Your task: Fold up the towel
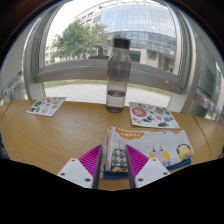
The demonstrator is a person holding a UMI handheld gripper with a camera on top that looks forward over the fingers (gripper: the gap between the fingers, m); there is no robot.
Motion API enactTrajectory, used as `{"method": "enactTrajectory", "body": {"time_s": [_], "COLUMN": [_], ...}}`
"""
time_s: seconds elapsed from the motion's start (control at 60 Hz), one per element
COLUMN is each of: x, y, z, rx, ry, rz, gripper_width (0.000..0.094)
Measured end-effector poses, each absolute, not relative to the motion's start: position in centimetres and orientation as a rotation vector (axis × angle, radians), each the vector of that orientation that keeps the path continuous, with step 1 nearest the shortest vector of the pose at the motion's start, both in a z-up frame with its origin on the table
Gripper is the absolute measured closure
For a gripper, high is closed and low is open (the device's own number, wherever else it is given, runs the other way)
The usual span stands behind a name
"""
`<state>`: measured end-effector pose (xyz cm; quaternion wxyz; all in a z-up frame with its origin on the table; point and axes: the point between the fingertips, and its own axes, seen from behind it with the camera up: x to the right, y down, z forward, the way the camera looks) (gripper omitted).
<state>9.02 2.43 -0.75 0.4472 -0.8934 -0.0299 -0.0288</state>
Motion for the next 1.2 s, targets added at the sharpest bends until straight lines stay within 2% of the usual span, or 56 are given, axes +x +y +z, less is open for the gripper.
{"method": "enactTrajectory", "body": {"time_s": [0.117, 0.217, 0.3, 0.383, 0.467, 0.55, 0.6, 0.683, 0.817, 0.883, 0.933, 0.983, 1.067, 1.2], "x": [8.9, 8.5, 6.4, 5.8, 7.4, 10.8, 13.8, 19.5, 26.9, 30.1, 31.9, 33.3, 33.8, 32.4], "y": [2.7, 3.0, 2.5, 2.5, 2.8, 3.3, 3.8, 4.3, 4.1, 3.5, 2.8, 2.5, 2.3, 2.2], "z": [-0.9, -1.0, -0.3, 2.8, 7.5, 11.1, 12.0, 11.0, 6.6, 3.8, 1.9, 1.5, 2.8, 7.7], "rx": [-2.22, -2.219, -2.244, -2.215, -2.153, -2.099, -2.079, -2.095, -2.157, -2.208, -2.244, -2.234, -2.197, -2.111], "ry": [-0.085, -0.122, -0.086, -0.031, 0.03, 0.091, 0.12, 0.178, 0.289, 0.324, 0.331, 0.33, 0.304, 0.243], "rz": [-0.118, -0.139, 0.047, 0.212, 0.306, 0.354, 0.329, 0.244, 0.18, 0.112, 0.052, -0.008, -0.034, -0.05], "gripper_width": [0.0912, 0.0909, 0.0909, 0.0909, 0.0909, 0.0908, 0.0908, 0.0909, 0.0907, 0.0821, 0.0679, 0.055, 0.0459, 0.0213]}}
